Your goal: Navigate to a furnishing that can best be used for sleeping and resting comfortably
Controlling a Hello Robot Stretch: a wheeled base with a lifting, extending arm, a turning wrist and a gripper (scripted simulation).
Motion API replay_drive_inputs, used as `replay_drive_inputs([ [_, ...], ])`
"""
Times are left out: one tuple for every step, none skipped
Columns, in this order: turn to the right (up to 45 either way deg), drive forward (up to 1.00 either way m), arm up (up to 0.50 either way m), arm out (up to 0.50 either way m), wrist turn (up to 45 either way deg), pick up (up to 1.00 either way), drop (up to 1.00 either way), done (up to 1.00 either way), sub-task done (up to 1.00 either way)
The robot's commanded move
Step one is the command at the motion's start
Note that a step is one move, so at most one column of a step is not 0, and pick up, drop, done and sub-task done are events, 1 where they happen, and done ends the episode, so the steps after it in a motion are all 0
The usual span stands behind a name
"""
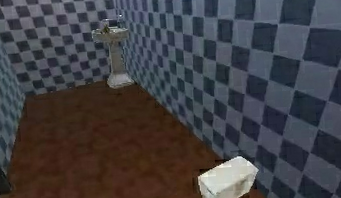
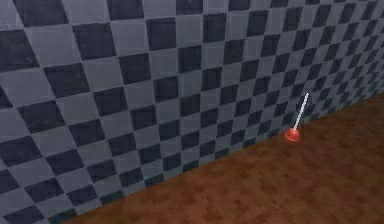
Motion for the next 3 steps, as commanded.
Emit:
replay_drive_inputs([
  [-45.0, 0.0, 0.0, 0.0, 0.0, 0.0, 0.0, 0.0, 0.0],
  [0.0, 1.0, 0.0, 0.0, 0.0, 0.0, 0.0, 0.0, 0.0],
  [0.0, 0.15, 0.0, 0.0, 0.0, 0.0, 0.0, 0.0, 0.0],
])
